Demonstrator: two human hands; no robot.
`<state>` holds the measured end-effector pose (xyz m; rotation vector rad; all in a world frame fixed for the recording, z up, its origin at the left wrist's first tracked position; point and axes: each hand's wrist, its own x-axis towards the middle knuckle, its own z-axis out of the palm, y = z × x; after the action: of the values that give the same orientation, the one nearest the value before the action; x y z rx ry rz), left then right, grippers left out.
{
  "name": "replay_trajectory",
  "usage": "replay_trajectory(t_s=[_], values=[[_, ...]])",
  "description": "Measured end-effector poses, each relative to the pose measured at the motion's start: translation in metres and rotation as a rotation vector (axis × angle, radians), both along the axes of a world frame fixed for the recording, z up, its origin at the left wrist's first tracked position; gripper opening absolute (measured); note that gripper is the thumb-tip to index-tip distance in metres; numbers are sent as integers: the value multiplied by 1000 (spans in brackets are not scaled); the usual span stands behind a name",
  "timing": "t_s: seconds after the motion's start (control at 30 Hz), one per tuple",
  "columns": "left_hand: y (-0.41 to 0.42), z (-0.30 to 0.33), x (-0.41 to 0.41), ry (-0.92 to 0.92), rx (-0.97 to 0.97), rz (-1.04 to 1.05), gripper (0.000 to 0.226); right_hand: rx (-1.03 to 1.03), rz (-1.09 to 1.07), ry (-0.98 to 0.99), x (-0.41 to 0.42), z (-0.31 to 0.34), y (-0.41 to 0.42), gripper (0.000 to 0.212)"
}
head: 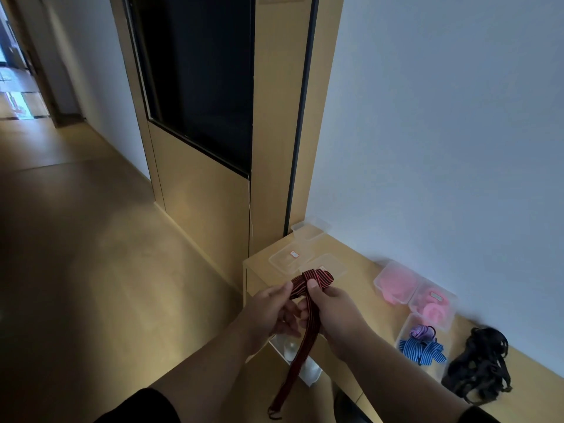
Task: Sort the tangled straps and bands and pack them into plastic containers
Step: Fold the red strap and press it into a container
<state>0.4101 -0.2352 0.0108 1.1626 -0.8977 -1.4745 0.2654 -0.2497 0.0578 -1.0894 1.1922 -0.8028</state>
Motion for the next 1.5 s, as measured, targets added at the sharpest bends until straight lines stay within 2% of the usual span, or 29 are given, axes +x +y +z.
replay_trajectory(t_s=[0.2,0.27,0.4,0.57,0.63,0.73,0.83,0.9,1.0,1.07,1.13,1.33,1.4,1.5], values=[[-1,-4,3,-35,-81,58,20,34,43,-9,1,-6,-1,41],[-2,-5,6,-177,-138,97,16,58,32,30,1,-9,-1,43],[-4,-6,12,-579,-285,123,9,109,-8,49,3,-10,-4,37],[-11,-13,19,-973,-468,163,18,148,32,2,7,-5,-5,24],[-12,-15,20,-1086,-556,138,31,185,43,-41,8,-4,-4,30],[-9,-15,20,-1183,-648,114,45,216,5,-60,8,-3,-4,52],[-8,-15,18,-1124,-611,109,34,150,-16,-15,8,-6,-6,49],[-6,-13,15,-917,-472,68,30,89,-18,-19,9,-6,-8,43],[1,-9,15,-466,-175,-59,18,43,-25,-6,7,-7,-9,37],[7,-5,16,-293,-60,-100,29,35,-10,-2,6,-8,-9,37],[10,0,16,-190,-27,-97,39,32,16,16,5,-11,-8,39],[4,4,11,-98,-28,51,25,6,84,0,3,-11,-7,37],[3,2,13,-184,-82,70,21,22,79,25,1,-11,-7,38],[1,2,12,-454,-167,121,15,70,49,56,1,-12,-7,41]])
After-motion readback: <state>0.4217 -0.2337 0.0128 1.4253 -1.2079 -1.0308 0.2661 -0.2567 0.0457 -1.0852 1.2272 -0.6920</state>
